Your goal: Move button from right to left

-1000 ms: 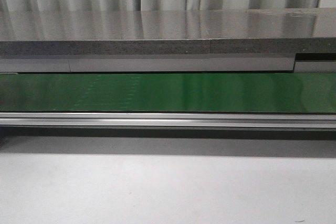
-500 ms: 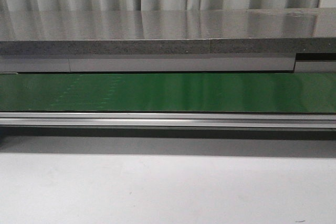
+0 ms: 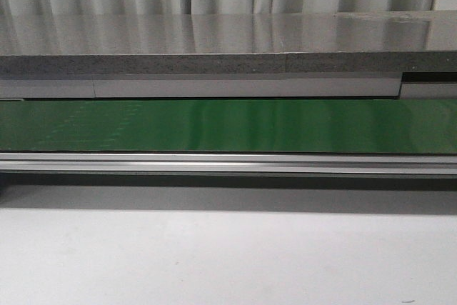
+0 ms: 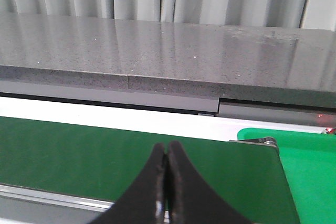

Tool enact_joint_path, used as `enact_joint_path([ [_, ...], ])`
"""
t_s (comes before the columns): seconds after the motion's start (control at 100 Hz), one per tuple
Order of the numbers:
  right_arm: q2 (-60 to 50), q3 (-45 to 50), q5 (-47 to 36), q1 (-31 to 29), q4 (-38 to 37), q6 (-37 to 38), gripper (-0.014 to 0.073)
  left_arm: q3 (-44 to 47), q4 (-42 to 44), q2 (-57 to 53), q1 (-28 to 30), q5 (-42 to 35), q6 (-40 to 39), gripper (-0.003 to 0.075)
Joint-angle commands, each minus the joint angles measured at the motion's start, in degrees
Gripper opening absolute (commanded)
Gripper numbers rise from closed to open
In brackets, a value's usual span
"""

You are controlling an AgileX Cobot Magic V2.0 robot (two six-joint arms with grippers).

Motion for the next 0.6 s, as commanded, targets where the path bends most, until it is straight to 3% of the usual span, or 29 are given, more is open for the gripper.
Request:
enact_joint_path([
  [0.0,0.7,-1.5,-4.2,0.0,0.3,-0.4,-0.0059,-1.5,-0.6,-1.2,0.1,-2.0,0.0,0.0155],
  [0.12,0.7,-1.5,-4.2,0.0,0.3,-0.4,-0.0059,-1.5,-0.6,-0.2,0.1,-2.2,0.0,0.0206],
  [0.36,0.7,-1.5,-4.2,0.0,0.3,-0.4,-0.0059,-1.7,-0.6,-0.2,0.1,-1.7,-0.1,0.0502],
  [0.59,0.7,-1.5,-4.2,0.0,0.3,-0.4,-0.0059,-2.6,2.1,-0.8,0.1,-0.4,-0.2,0.0533],
])
